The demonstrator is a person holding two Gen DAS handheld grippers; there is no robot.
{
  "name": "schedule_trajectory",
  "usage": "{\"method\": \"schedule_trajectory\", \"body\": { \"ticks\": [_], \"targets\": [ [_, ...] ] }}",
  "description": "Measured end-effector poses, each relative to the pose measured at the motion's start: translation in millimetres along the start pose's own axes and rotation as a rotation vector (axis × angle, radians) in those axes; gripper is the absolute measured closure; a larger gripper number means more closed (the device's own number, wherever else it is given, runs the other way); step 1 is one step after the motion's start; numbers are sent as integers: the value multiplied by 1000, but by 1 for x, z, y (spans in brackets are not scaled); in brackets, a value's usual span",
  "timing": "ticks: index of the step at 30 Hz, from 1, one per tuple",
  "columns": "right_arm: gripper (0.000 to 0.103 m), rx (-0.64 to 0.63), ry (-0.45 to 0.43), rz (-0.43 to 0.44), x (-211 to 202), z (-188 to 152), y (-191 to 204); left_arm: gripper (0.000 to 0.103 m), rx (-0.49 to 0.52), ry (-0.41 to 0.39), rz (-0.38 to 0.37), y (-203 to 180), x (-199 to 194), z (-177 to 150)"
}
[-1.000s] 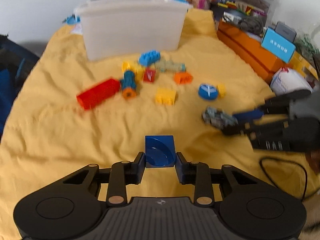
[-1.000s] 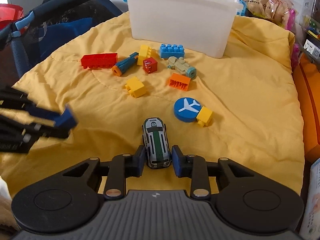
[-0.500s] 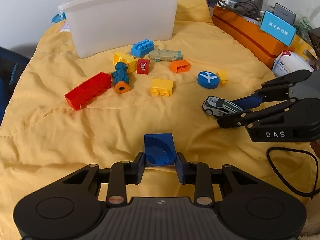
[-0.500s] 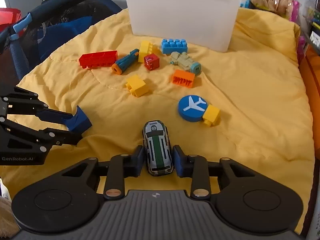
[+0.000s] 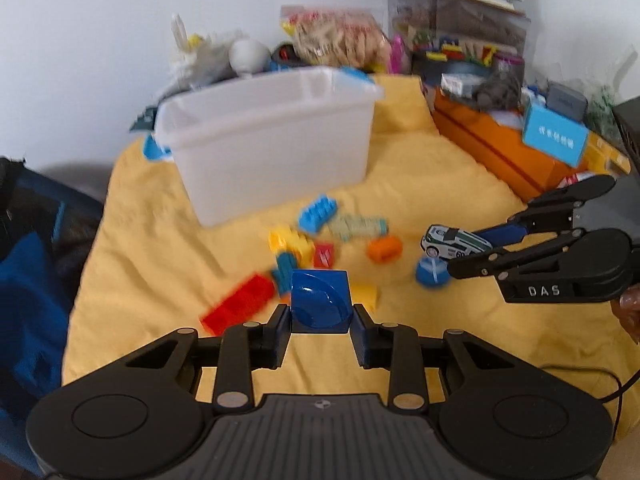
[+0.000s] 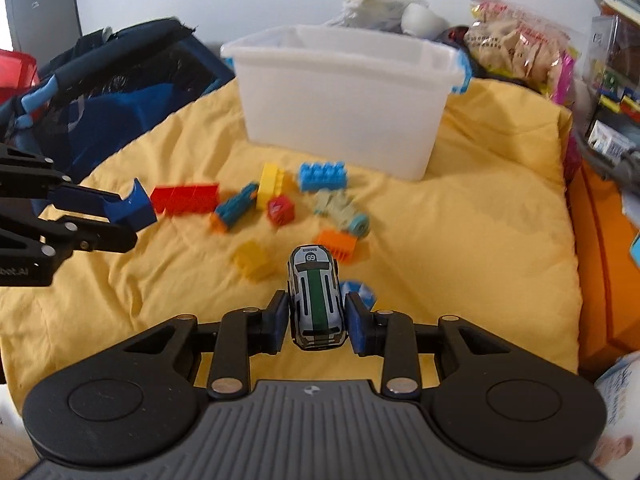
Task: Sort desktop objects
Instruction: 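Carry blue piece and white car over the white bin and open both tools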
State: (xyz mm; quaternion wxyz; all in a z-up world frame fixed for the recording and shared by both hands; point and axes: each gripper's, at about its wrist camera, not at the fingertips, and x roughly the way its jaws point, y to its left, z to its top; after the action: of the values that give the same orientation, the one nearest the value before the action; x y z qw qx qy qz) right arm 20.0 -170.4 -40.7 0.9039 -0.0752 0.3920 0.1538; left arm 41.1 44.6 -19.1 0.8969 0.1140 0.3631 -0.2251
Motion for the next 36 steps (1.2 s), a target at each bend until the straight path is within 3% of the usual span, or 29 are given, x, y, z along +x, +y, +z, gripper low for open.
{"method": "schedule_trajectory", "body": {
  "ticks": [10, 15, 20, 28, 33, 36],
  "targets": [
    [69, -30, -139, -38, -12, 59, -10, 67, 20, -126, 40, 27, -6, 64],
    [69, 49, -182, 23, -6, 101, -19, 67, 97, -207, 62, 29, 0, 109],
    [69, 33, -247, -19, 5, 145, -26, 67, 139, -243, 82, 37, 22, 145],
    [69, 85, -196, -72, 47, 189, -50, 67, 90, -209, 122, 64, 72, 175],
    [67, 97, -131, -94, 77, 188, -51, 62, -33, -137, 86, 83, 100, 179],
    [63, 86, -147, -98, 74, 183, -48, 59, -26, -152, 78, 83, 93, 173]
  ]
}}
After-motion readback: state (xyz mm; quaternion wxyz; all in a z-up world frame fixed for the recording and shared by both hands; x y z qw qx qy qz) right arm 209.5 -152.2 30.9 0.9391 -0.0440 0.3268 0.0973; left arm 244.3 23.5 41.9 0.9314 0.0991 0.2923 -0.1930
